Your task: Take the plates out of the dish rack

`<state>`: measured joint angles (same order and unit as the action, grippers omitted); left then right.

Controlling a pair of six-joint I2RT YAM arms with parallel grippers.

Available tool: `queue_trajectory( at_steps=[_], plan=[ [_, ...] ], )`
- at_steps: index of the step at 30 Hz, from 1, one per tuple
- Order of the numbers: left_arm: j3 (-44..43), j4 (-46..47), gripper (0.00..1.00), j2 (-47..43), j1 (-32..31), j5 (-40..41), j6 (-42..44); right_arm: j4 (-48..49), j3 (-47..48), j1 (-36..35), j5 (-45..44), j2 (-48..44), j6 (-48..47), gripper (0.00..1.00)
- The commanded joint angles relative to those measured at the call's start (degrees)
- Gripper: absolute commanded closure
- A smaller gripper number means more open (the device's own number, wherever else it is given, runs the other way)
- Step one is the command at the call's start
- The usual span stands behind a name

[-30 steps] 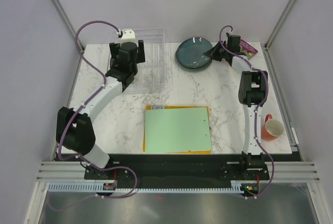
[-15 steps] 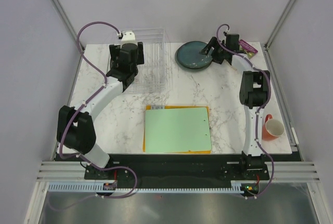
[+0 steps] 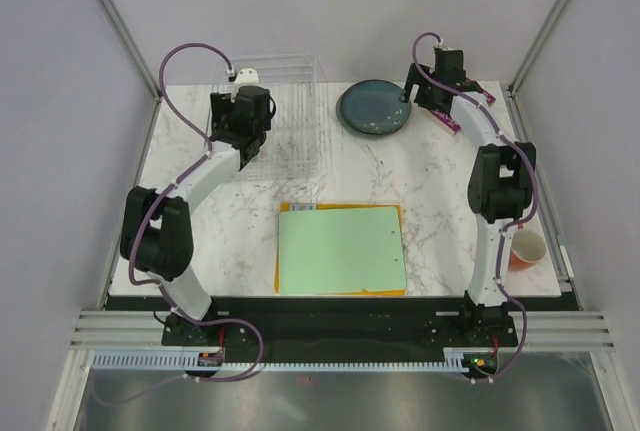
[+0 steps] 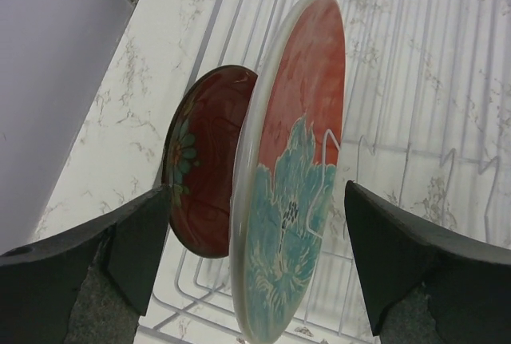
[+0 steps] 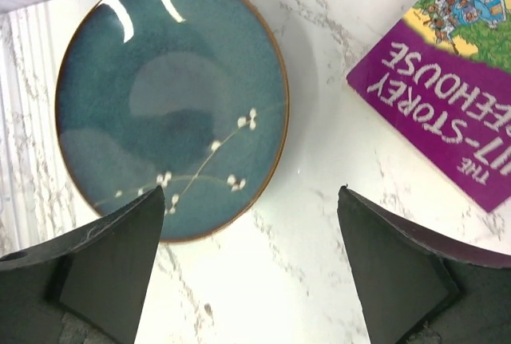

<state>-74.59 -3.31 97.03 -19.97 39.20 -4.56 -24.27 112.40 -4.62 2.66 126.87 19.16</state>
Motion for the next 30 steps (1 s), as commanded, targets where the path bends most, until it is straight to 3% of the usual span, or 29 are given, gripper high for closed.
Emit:
queue_trajectory(
  at_steps=[1, 2, 4, 8, 9, 10, 18, 30],
  plan=[
    [-3.5, 2.9, 0.07, 3.4, 0.4, 5.8, 2.4, 0.2, -5.0, -1.7, -2.3, -8.1, -1.8, 0.04],
    [-3.6, 3.0, 0.09, 4.4, 0.4, 6.3, 3.1, 1.0, -6.0, -2.0, -2.3, -9.3, -1.8, 0.05],
    [-3.1, 6.6, 0.33, 5.1, 0.4, 7.3, 4.5, 1.8, -9.0, -2.6, -2.3, -12.6, -1.8, 0.05],
    [-3.2, 9.2, 0.65, 6.3, 0.5, 6.8, 7.7, 3.1, -12.6, -3.0, -3.2, -17.3, -1.5, 0.05],
    [-3.9, 9.2, 0.86, 6.9, 0.6, 6.3, 8.1, 3.4, -13.3, -3.0, -2.8, -18.1, -1.4, 0.05],
    [-4.4, 9.1, 0.97, 7.6, 0.5, 7.0, 8.3, 3.5, -14.3, -3.1, -2.8, -19.8, -1.3, 0.05],
    [-8.9, 7.9, 0.98, 9.3, -0.2, 13.5, 9.4, 4.9, -20.1, -4.2, -2.8, -26.1, -1.6, 0.05],
    [-16.9, 8.4, 0.98, 0.8, -2.6, 18.0, 19.1, 6.0, -26.4, -7.2, -2.8, -29.0, -0.6, 0.05]
  ],
)
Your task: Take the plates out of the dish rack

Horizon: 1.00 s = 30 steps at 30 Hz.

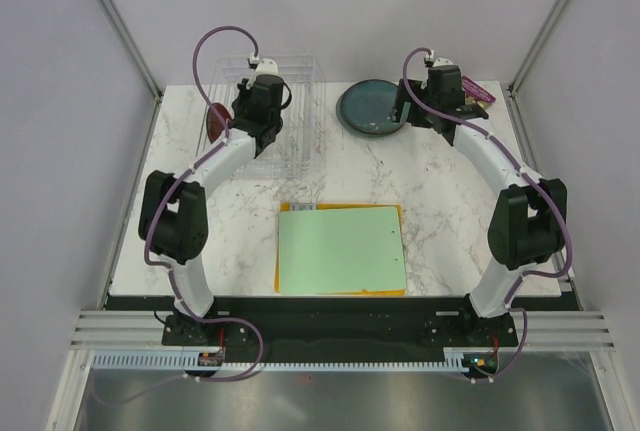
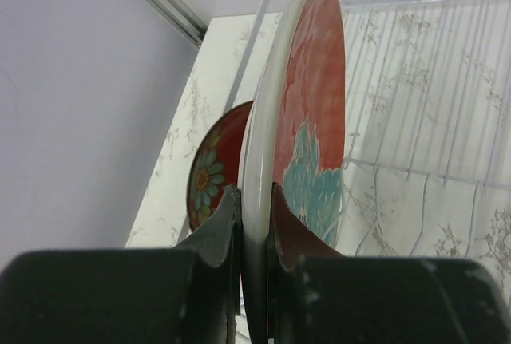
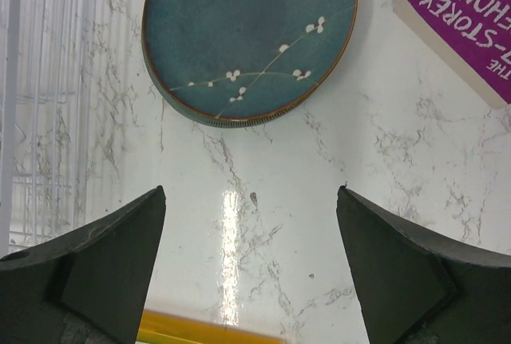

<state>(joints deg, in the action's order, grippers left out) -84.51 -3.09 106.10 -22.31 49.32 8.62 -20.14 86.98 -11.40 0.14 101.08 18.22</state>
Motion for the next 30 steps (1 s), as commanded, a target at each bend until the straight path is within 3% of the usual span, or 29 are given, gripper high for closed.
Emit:
queue_trajectory(
  at_steps=[1, 4, 5, 6, 9, 13, 22, 30],
  plan=[
    [-7.2, 7.9, 0.98, -8.6, -0.6, 9.1, 6.9, 1.9, -1.3, -0.5, 1.4, -3.6, 0.7, 0.05],
    [-7.2, 5.2, 0.98, -12.1, -1.9, 7.0, 4.7, 3.0, -2.2, -1.0, 4.1, -4.5, 1.4, 0.05],
    [-9.0, -2.5, 0.98, -13.5, -2.2, 4.8, 2.2, 3.9, -2.3, -1.2, 5.4, -4.7, 1.6, 0.05],
    [-10.4, -6.9, 0.98, -14.9, -2.3, -0.9, -3.9, 4.4, -2.3, -1.3, 6.8, -4.6, 2.0, 0.04],
    [-13.2, -15.3, 0.98, -17.1, -2.3, -10.2, -11.2, 6.4, -1.9, -1.5, 13.0, -3.8, 4.3, 0.03],
    [-12.9, -19.3, 0.98, -21.6, -2.2, -22.6, -19.9, 11.4, -2.7, -2.5, 20.0, -3.6, 7.1, 0.04],
    [-8.0, -16.4, 0.98, -24.6, -2.1, -45.1, -36.0, 26.5, -7.2, -3.9, 31.8, -3.3, 17.8, 0.04],
    [-1.0, -5.0, 0.98, -25.0, -2.1, -56.1, -43.4, 40.3, -13.6, -4.1, 37.2, -0.7, 28.4, 0.04]
  ],
)
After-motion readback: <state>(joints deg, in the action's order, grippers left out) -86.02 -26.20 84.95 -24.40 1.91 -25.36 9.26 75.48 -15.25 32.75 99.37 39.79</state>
